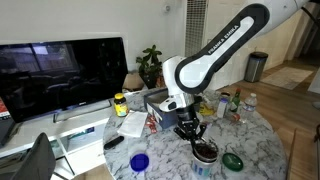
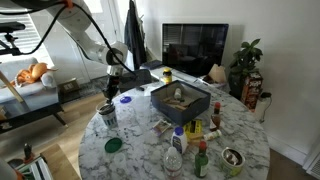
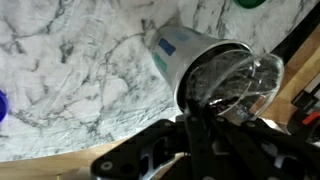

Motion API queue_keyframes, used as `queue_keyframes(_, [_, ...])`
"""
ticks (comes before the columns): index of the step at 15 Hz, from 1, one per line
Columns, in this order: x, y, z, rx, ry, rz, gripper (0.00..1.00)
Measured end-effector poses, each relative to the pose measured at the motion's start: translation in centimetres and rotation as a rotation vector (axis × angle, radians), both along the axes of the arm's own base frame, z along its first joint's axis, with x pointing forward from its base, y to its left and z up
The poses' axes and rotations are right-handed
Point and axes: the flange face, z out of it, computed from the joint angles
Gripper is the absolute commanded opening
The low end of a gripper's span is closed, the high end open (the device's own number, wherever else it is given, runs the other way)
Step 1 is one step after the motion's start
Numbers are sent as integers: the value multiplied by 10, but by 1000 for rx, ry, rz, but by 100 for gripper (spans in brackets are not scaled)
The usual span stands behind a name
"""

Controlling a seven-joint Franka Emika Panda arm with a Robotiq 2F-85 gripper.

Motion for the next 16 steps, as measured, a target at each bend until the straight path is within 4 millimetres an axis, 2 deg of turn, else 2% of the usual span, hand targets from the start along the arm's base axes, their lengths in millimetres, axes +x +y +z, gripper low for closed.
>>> queue_keyframes(2, [0,-1,-1,1,-6,58,1])
queue_keyframes(3, [0,-2,-1,2,-10,81,31])
queue_keyframes(4, [0,-2,-1,3,-13,98,32])
queue_keyframes(6, [1,-3,-1,0,-17,109,45])
queue_keyframes(11, [4,-4,3,4,-27,105,82])
queue_keyframes(13, [7,-3,11,12,-40,97,97])
queue_keyframes(16, [13,-4,41,10,-87,10,100])
